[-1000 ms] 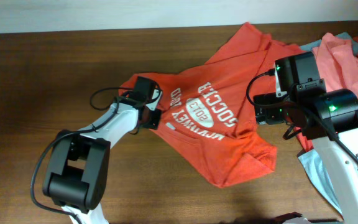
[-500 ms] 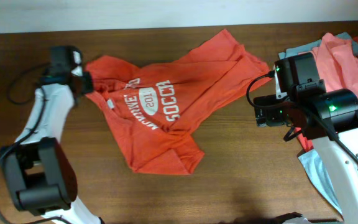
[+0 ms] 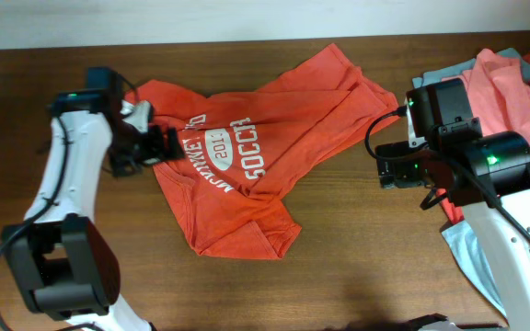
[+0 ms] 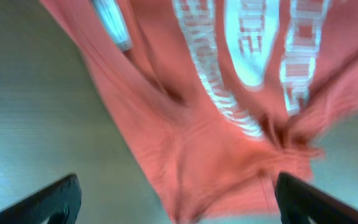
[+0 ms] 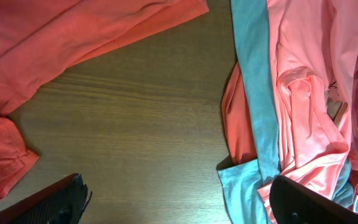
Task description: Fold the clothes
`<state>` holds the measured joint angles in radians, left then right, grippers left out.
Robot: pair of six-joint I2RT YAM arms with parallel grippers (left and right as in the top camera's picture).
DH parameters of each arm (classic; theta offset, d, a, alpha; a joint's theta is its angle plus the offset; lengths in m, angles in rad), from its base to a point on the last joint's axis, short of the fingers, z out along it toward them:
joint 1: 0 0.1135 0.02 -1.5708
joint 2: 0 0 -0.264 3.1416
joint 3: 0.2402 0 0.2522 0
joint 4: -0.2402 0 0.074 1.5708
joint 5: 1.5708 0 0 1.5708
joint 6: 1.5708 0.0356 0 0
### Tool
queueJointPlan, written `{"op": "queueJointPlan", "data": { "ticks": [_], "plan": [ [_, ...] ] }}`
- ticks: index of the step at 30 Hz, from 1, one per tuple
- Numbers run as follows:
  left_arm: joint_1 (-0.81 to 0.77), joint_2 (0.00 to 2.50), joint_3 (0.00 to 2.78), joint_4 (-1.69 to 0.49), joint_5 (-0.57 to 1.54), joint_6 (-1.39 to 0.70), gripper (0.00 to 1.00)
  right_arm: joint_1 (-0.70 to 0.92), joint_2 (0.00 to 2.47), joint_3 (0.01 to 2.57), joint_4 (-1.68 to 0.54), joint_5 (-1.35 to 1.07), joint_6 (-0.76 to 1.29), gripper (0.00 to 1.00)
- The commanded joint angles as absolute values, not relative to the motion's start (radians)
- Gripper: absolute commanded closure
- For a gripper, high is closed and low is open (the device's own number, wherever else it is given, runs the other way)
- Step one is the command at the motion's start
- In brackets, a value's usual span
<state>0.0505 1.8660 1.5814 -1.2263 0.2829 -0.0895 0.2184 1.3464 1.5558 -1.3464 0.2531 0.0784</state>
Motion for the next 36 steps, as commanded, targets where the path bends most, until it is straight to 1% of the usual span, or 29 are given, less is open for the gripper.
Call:
{"op": "queueJointPlan", "data": {
  "ticks": [1,4,7,14,17,19,20,21,23,30,31,33,36],
  "plan": [
    [-0.019,1.851,1.535,-1.288,0.315,-0.120,0.01,0.213,1.343,1.562,-1.348,0.255,0.086,0.01],
    [-0.068,1.850,1.470,-1.311,0.315,-0.164,0.01,0.213,1.343,1.562,-1.349,0.255,0.086,0.01],
    [-0.106,1.834,1.374,-1.283,0.315,-0.206,0.01,0.213,1.343,1.562,-1.354,0.255,0.086,0.01],
    [-0.160,1.700,1.059,-1.113,0.355,-0.313,0.03,0.213,1.343,1.561,-1.354,0.255,0.086,0.01],
    [-0.161,1.688,0.985,-1.019,0.353,-0.346,0.04,0.213,1.343,1.561,-1.354,0.255,0.086,0.01],
    [-0.161,1.689,0.949,-0.945,0.352,-0.352,0.11,0.213,1.343,1.561,-1.354,0.255,0.086,0.02],
    [-0.161,1.689,0.936,-0.917,0.350,-0.352,0.18,0.213,1.343,1.561,-1.355,0.255,0.086,0.01],
    [-0.161,1.689,0.925,-0.890,0.343,-0.355,0.20,0.213,1.343,1.561,-1.355,0.255,0.086,0.01],
    [-0.161,1.689,0.913,-0.871,0.302,-0.389,0.21,0.213,1.343,1.561,-1.358,0.255,0.086,0.01],
    [-0.161,1.689,0.909,-0.905,0.292,-0.389,0.21,0.213,1.343,1.561,-1.359,0.255,0.086,0.01],
    [-0.161,1.689,0.907,-0.900,0.291,-0.389,0.24,0.213,1.343,1.561,-1.359,0.255,0.086,0.01],
    [-0.161,1.689,0.904,-0.888,0.291,-0.390,0.34,0.213,1.343,1.561,-1.359,0.255,0.086,0.01],
    [-0.161,1.689,0.904,-0.878,0.292,-0.390,0.59,0.213,1.343,1.561,-1.359,0.255,0.086,0.01]
  ]
}}
